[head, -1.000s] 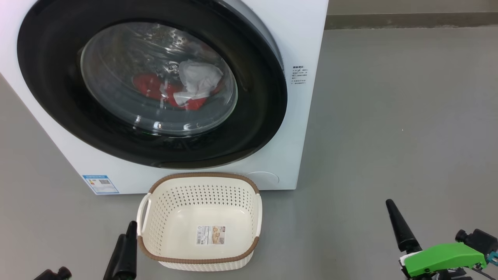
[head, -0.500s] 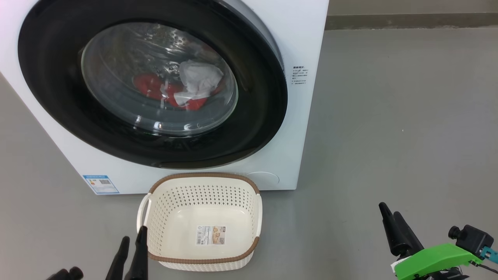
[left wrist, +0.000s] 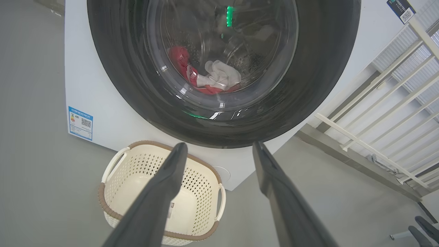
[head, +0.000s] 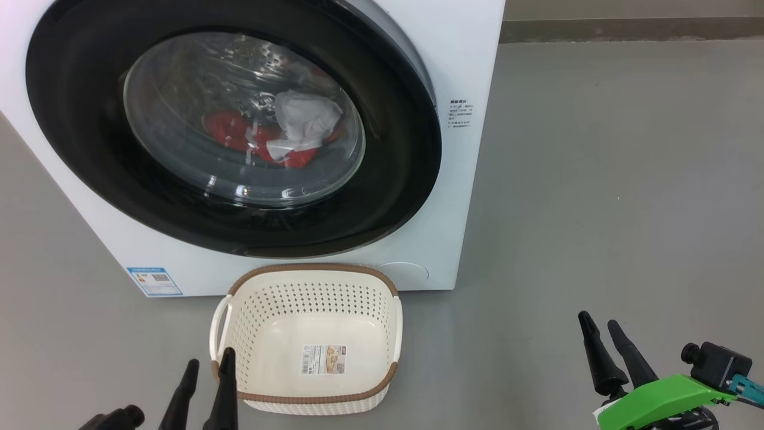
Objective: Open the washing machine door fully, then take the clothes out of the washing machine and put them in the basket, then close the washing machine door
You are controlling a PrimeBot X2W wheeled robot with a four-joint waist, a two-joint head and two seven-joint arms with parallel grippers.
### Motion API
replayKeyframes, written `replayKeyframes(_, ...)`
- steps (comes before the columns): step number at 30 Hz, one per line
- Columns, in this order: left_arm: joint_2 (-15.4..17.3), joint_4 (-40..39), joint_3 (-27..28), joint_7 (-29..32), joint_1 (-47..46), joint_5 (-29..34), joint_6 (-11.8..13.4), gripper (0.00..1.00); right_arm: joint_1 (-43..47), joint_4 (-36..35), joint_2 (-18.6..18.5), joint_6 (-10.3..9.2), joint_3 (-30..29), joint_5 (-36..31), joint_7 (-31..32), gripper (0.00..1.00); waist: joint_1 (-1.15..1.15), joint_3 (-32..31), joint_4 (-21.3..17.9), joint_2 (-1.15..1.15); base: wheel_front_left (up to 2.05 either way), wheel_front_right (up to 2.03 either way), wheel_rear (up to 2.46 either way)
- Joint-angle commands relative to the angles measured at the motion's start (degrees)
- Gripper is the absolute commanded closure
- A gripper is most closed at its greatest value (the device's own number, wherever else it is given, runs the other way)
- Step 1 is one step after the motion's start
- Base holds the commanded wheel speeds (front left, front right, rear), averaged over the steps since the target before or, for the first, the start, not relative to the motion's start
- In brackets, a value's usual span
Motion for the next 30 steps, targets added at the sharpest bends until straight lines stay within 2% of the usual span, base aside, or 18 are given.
replayKeyframes(1, 0.95, -2.12, 0.85, -0.98, -0.26, 2.70, 0.65, 0.00, -0.91, -1.55, -0.79, -0.03, 0.86, -2.44, -1.07, 0.00, 0.00, -0.03, -0.04, 0.00, 0.00, 0.00, 0.00)
replayKeyframes(30, 1.38, -4.79, -0.36, -5.70, 0.76, 22.00, 2.10, 0.00, -0.58, -1.64, -0.88, -0.04, 1.13, -17.91, -5.78, 0.00, 0.00, 0.87, -0.07, 0.00, 0.00, 0.00, 0.00)
